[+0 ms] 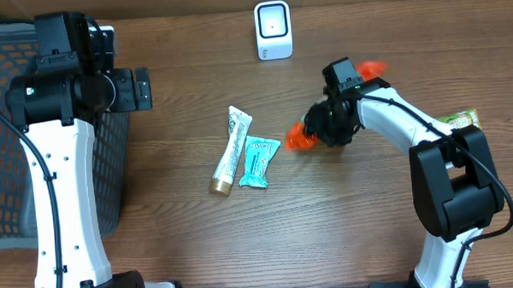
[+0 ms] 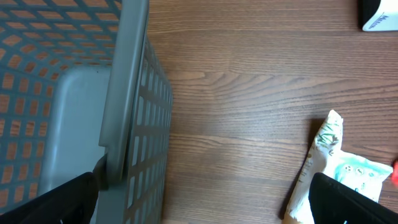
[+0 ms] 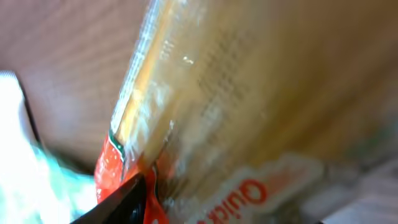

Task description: Scan the item barcode

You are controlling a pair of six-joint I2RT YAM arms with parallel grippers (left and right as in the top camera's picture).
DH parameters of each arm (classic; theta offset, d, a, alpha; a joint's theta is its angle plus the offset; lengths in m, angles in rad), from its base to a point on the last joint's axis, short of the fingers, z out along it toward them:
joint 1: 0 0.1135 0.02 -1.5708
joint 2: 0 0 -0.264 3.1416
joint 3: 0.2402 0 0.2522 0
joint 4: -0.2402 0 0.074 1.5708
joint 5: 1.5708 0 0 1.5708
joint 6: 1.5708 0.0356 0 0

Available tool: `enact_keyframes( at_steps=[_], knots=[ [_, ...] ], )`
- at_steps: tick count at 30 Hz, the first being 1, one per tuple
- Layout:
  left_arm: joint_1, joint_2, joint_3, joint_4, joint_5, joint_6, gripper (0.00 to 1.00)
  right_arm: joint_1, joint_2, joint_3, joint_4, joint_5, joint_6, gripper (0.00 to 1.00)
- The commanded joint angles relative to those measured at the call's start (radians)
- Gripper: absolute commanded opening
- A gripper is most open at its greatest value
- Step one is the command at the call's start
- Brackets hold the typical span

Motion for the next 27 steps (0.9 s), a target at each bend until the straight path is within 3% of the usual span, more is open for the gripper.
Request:
enact_keyframes(
  at_steps=[1,4,8,10,18,24,27],
  knots=[
    [0.005,0.009,0.010,0.003,0.009,0.015,1.00,0.001,0.016,-0.009,-0.099,-0.093,-0.508,0.57],
    [0.005,0.009,0.010,0.003,0.009,0.015,0.99,0.001,0.016,-0.009,-0.208,0.105,-0.633,0.60],
    [0.005,0.009,0.010,0.003,0.009,0.015,1.00,-0.022,0.016,-0.009,-0.255,0.403,-0.556,0.61],
    [0.005,0.009,0.010,0.003,0.009,0.015,0.99,-0.050,0.016,0.002,-0.259,0.422,-0.507,0.63],
    [0.005,0.009,0.010,0.003,0.009,0.015,1.00,-0.216,-0.023,0.148,-0.362,0.112,-0.494,0.67],
    [0.005,0.009,0.010,0.003,0.009,0.015,1.00,-0.295,-0.077,0.181,-0.371,-0.171,-0.622,0.88],
    [0.005,0.009,0.010,0.003,0.009,0.015,1.00,-0.316,-0.074,0.165,-0.352,-0.199,-0.681,0.96]
  ],
)
